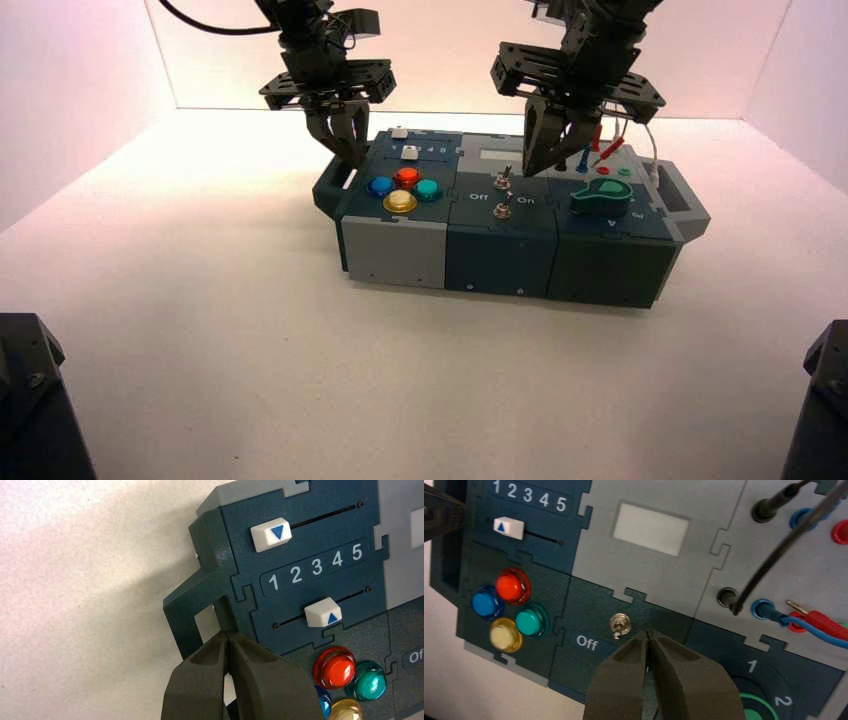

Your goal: Flip the top switch off with the right gripper.

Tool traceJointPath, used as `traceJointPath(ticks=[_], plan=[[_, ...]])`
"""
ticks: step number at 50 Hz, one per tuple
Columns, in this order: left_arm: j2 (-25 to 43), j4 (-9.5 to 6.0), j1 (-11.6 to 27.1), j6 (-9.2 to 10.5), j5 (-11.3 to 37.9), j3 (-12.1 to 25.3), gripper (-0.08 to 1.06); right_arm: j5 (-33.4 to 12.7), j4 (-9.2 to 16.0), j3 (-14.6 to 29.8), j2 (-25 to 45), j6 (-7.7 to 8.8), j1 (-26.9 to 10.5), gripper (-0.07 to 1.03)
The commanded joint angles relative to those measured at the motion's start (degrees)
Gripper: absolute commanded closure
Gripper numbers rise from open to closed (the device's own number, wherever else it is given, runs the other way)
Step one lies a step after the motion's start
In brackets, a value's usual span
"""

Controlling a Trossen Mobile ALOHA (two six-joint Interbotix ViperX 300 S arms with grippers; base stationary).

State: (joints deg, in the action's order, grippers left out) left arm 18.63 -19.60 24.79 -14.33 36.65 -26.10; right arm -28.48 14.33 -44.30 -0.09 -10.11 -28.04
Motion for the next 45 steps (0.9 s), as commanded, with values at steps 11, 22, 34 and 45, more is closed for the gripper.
traceJointPath(ticks=[11, 22, 34, 45], plan=[[0.88, 0.79, -0.35, -0.62, -0.62, 0.18, 1.01, 1.14, 1.76, 2.64, -0.18, -0.62, -2.81, 0.98], [1.05, 0.79, -0.35, -0.62, -0.53, 0.18, 1.01, 1.23, 2.02, 2.81, -0.18, -0.62, -2.99, 0.98], [1.23, 0.79, -0.35, -0.62, -0.62, 0.18, 1.01, 2.37, 4.04, 2.90, -0.35, -0.26, -3.60, 0.98], [1.32, 0.79, -0.35, -0.62, -0.53, 0.18, 1.01, 2.37, 4.75, 3.78, -0.44, -0.18, -4.48, 0.98]])
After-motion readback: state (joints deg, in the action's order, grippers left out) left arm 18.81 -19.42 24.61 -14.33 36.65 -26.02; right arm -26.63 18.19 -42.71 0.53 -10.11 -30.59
